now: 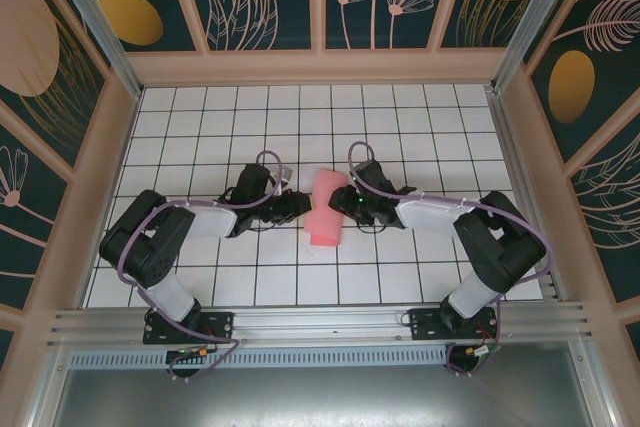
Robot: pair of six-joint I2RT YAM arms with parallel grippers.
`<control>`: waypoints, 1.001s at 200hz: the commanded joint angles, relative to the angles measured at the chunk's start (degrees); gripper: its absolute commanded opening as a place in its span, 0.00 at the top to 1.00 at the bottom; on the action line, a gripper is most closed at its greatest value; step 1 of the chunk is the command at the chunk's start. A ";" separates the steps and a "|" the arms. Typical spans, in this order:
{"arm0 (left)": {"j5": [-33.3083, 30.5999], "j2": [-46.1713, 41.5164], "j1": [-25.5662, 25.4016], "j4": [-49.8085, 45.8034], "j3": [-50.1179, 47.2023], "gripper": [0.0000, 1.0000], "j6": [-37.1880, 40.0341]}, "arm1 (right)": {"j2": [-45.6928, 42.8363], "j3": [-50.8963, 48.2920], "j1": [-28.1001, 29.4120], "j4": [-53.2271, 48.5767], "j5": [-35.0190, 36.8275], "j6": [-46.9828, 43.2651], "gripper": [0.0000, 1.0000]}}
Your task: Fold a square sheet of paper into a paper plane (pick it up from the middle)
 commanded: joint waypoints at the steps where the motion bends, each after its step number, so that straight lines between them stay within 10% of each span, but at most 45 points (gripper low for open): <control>1: -5.32 -5.14 -0.34 -3.05 -0.85 0.65 1.58 | 1.08 2.48 0.50 -5.95 2.97 -3.00 0.51; 64: -18.43 -15.12 -0.35 -12.50 -1.36 0.50 4.23 | 2.58 4.19 0.70 -10.41 5.34 -5.21 0.49; 200: -20.57 -19.21 -0.29 -13.44 -1.55 0.46 4.40 | 9.00 10.74 2.64 -15.34 5.97 -10.18 0.44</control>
